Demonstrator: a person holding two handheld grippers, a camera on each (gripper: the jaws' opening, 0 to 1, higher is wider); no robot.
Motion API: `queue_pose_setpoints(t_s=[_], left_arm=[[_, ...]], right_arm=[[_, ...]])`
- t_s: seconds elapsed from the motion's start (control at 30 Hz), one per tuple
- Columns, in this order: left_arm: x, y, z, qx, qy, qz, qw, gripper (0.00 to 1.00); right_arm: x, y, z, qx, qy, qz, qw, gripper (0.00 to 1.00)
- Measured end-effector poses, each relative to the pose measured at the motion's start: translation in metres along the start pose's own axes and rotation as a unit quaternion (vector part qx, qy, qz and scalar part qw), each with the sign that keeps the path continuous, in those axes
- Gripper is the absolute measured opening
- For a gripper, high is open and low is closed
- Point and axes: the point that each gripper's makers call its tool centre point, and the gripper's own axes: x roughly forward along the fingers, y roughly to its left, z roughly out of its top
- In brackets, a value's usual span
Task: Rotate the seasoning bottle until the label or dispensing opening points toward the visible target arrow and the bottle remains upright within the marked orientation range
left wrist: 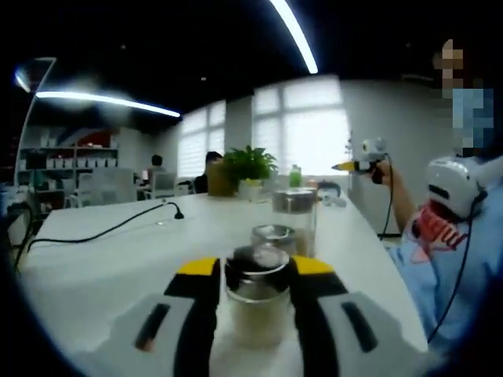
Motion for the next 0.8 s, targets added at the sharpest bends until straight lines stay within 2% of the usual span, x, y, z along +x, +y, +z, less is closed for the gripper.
queue_pose_setpoints(t_s=[0.07,0.17,0.2,0.27,0.33,0.37,0.43,0.5,0.6,0.67,0.73,0.8], left_arm=[[-0.004,0.002,0.005,-0.002,-0.014,0.012,0.9998,0.54],[-0.013,0.002,0.011,-0.001,-0.02,0.024,0.9995,0.53],[-0.016,0.003,0.011,0.004,-0.014,0.032,0.9994,0.53],[-0.022,0.006,0.006,0.006,0.02,0.06,0.998,0.54],[-0.024,0.006,0.01,0.002,0.013,0.07,0.9975,0.53],[-0.025,0.006,0.008,-0.007,0.021,0.077,0.9968,0.53],[-0.027,0.007,0.004,0.01,0.04,0.094,0.9947,0.56],[-0.027,0.007,0.006,0.014,0.034,0.108,0.9935,0.59],[-0.029,0.004,0.011,-0.003,0.024,0.116,0.9929,0.6],[-0.031,-0.001,0.014,0.002,0.023,0.124,0.9921,0.65],[-0.034,-0.001,0.015,0.023,0.032,0.156,0.987,0.71],[-0.034,-0.011,0.019,0.021,0.026,0.164,0.9859,0.74]], right_arm=[[0.001,0.0,-0.001,0.0,0.003,0.001,1.0,0.98],[0.002,0.0,-0.002,0.005,0.005,0.001,1.0,0.98],[0.002,0.001,-0.003,0.003,0.006,0.002,1.0,0.98],[0.002,0.001,-0.003,0.002,0.007,0.003,1.0,0.98],[0.003,0.002,-0.003,0.002,0.006,0.003,1.0,0.97],[0.003,0.002,-0.002,0.004,0.005,0.003,1.0,0.97],[0.004,0.006,0.0,0.019,-0.003,0.017,0.9997,0.97],[0.005,0.009,0.0,0.027,-0.005,0.024,0.9994,0.97],[0.009,0.012,-0.004,0.021,0.005,0.024,0.9995,0.97],[0.009,0.014,-0.005,0.022,0.005,0.026,0.9994,0.97],[0.01,0.014,-0.007,0.022,0.008,0.026,0.9994,0.97],[0.012,0.013,-0.01,0.02,0.013,0.022,0.9995,0.97]])
